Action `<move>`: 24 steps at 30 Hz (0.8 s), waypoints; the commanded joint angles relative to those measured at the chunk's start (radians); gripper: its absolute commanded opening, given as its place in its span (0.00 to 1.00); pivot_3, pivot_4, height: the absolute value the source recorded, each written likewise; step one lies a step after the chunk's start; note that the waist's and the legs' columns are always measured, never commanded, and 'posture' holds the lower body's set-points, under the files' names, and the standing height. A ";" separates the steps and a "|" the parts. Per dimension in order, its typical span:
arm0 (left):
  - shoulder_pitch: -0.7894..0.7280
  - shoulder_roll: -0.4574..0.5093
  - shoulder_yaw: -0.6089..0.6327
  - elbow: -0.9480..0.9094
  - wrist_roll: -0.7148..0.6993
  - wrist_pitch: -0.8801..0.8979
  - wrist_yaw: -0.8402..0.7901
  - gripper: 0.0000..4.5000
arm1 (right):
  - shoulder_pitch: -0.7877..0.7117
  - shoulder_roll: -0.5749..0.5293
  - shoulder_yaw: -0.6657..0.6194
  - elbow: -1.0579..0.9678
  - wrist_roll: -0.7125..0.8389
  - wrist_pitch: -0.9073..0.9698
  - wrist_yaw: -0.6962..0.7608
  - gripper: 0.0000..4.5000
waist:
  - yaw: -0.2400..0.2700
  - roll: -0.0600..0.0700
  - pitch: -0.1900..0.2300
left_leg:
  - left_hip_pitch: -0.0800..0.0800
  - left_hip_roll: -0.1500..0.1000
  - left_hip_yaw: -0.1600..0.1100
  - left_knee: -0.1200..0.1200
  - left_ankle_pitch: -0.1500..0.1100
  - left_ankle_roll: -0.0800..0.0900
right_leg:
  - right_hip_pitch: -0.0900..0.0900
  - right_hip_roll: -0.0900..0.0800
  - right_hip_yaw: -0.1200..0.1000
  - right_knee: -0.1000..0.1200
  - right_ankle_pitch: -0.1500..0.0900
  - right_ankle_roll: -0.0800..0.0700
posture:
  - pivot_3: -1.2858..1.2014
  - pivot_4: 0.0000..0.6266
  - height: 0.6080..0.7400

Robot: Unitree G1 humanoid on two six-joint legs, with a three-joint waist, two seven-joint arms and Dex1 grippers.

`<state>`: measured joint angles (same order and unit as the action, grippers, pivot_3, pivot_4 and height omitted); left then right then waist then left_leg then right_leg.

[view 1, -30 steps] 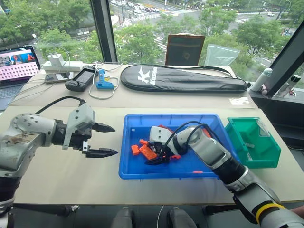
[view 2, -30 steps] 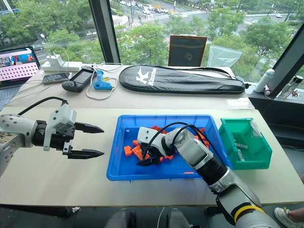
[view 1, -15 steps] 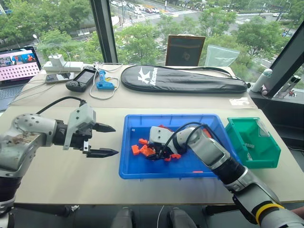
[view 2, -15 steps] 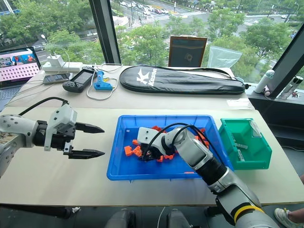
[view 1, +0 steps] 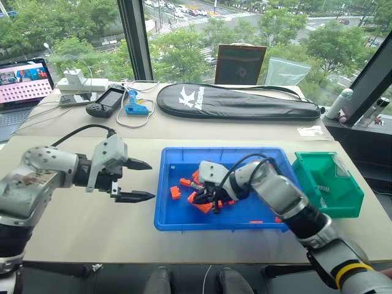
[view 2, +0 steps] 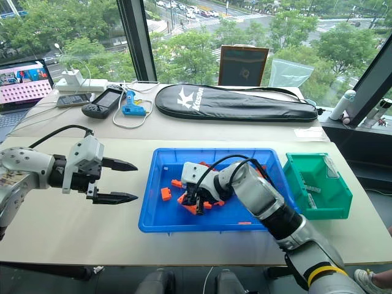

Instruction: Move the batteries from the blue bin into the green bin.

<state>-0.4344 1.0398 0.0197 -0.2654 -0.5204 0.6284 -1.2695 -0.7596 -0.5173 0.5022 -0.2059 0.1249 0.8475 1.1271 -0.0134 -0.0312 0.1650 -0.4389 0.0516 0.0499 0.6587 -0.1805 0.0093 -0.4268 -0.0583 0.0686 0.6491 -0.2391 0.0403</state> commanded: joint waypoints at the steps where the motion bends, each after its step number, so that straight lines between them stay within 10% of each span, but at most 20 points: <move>1: -0.028 -0.004 0.001 -0.001 0.007 -0.024 -0.005 1.00 | -0.025 -0.037 -0.049 -0.077 0.074 0.067 0.037 0.01 | 0.000 0.000 0.000 | 0.000 0.000 0.000 0.000 0.000 0.000 | 0.000 0.000 0.000 0.000 0.000 0.000 | 0.52 0.24 0.95; 15: -0.043 -0.018 -0.011 0.009 0.014 -0.032 -0.009 1.00 | -0.024 -0.388 -0.057 0.055 -0.009 -0.088 0.107 0.01 | -0.003 -0.001 0.001 | -0.001 0.000 0.001 0.000 0.000 0.000 | -0.001 -0.001 0.000 -0.001 0.000 0.000 | 0.52 0.24 0.95; 24: -0.059 -0.027 -0.029 0.025 0.029 -0.043 -0.013 1.00 | -0.087 -0.351 -0.093 0.303 -0.152 -0.194 -0.032 0.10 | -0.005 -0.001 0.001 | -0.001 0.000 0.001 0.000 0.000 0.000 | -0.002 -0.001 0.000 -0.001 0.000 0.000 | 0.52 0.24 0.95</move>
<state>-0.4737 1.0118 -0.0130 -0.2370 -0.5052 0.6106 -1.2783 -0.8166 -0.8679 0.4509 0.0836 0.0028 0.6957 1.1251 -0.0182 -0.0323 0.1658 -0.4394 0.0513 0.0510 0.6585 -0.1805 0.0093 -0.4285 -0.0588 0.0691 0.6483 -0.2391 0.0402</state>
